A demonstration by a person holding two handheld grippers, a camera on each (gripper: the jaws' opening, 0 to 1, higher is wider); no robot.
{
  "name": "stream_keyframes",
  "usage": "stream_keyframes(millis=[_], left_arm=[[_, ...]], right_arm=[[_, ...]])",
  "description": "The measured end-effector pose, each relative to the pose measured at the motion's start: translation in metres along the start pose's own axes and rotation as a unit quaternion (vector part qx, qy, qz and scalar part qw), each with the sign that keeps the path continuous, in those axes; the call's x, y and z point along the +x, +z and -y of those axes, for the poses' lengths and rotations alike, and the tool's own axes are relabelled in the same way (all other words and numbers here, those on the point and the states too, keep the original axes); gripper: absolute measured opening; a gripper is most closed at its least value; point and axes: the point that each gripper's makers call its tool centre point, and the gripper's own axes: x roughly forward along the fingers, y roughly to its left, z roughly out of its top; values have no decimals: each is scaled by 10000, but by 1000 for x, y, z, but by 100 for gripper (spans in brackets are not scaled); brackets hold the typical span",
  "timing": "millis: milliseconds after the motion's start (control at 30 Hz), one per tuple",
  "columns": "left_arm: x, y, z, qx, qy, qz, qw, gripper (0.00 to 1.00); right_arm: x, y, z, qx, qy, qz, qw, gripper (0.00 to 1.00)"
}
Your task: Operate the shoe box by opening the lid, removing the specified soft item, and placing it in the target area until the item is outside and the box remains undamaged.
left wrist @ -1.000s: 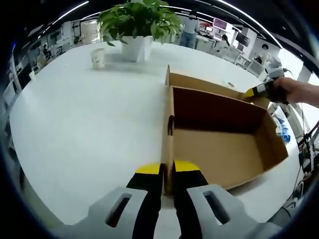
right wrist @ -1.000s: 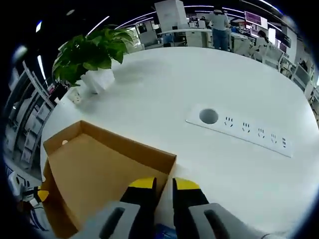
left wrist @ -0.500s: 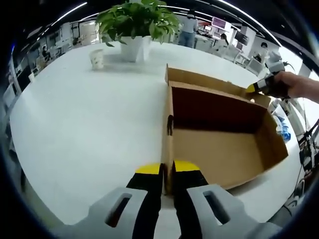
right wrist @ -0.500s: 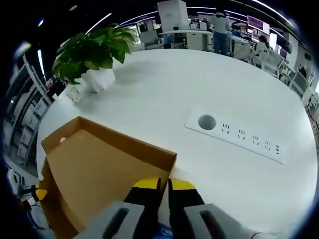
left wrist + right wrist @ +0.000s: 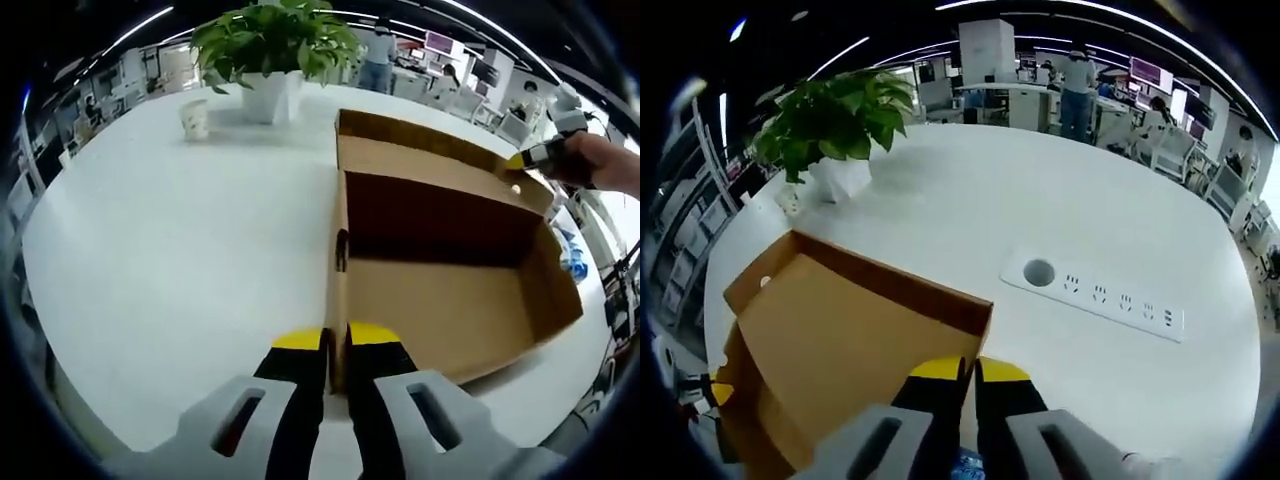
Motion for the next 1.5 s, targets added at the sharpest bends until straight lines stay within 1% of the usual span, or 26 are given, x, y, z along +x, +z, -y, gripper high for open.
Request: stream_keyframes(millis=[333, 667, 767, 967, 1500], left_arm=[[0, -1, 1, 53, 88, -39, 9999, 5], [2, 0, 0, 35, 183, -82, 9998, 5], [2, 0, -1, 6, 182, -78, 9998, 5], [3, 0, -1, -46, 167, -66, 9998, 5], [2, -2, 0, -167, 174, -86, 9997, 6]], right_arm=[[-23, 6, 1, -63, -35, 265, 9996, 0], [-42, 18, -2, -241, -21, 592, 9979, 0], [-51, 17, -6, -254, -18, 669, 9974, 0], [-60, 16, -7, -396, -85, 788, 9961, 0], [-91, 13, -19, -471, -90, 1073, 9931, 0]])
